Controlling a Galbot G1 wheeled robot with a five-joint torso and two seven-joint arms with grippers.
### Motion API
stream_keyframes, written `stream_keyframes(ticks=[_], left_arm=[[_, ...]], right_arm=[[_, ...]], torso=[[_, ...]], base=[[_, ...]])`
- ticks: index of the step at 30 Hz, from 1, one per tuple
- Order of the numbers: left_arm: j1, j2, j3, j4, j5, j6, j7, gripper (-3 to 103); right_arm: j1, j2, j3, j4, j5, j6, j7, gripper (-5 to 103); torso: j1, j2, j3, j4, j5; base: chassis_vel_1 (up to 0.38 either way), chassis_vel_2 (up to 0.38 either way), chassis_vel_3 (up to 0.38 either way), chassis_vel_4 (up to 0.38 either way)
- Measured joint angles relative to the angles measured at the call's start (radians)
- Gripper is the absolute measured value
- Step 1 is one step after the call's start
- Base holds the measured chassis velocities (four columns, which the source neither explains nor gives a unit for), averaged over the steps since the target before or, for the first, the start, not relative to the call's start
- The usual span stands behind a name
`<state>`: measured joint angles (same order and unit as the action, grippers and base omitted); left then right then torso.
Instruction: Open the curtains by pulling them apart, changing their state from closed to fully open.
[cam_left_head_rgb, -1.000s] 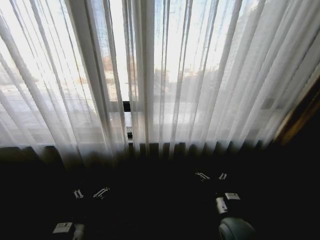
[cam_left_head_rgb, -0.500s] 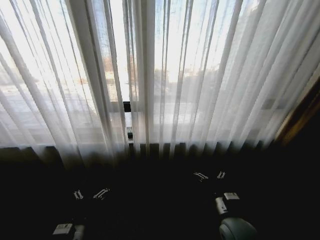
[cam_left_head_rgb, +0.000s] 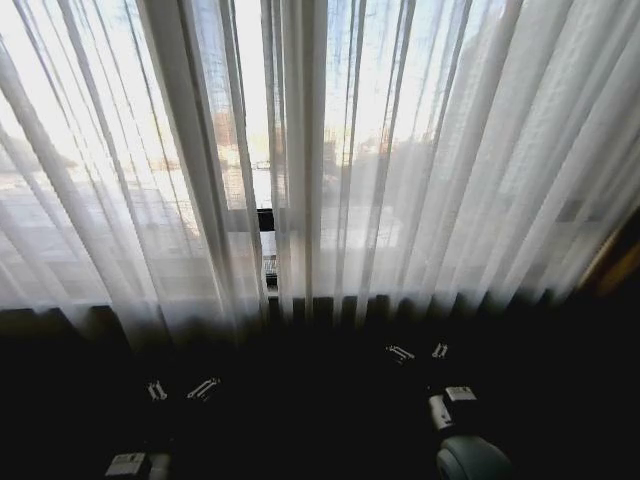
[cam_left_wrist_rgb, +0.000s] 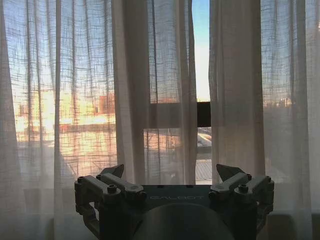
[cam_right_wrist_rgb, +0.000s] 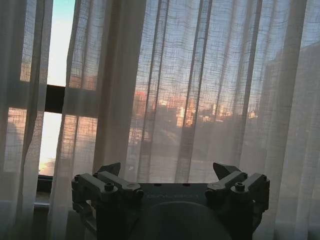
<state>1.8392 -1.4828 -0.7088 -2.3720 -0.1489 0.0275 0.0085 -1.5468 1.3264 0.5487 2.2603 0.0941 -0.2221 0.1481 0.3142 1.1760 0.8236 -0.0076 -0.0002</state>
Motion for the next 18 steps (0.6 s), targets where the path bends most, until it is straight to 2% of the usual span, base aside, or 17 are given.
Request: stream_keyframes(ticks=[18], left_arm=[[0.013, -0.008, -0.005, 0.006, -0.003, -0.023, 0.005, 100]], right_arm=[[-0.011, 0.009, -0.039, -0.008, -0.041, 0.005, -0.003, 100]], torso=[[-0.001, 0.0, 0.0, -0.0001, 0.0003]], base=[[-0.057, 0.45, 0.057, -0.445]])
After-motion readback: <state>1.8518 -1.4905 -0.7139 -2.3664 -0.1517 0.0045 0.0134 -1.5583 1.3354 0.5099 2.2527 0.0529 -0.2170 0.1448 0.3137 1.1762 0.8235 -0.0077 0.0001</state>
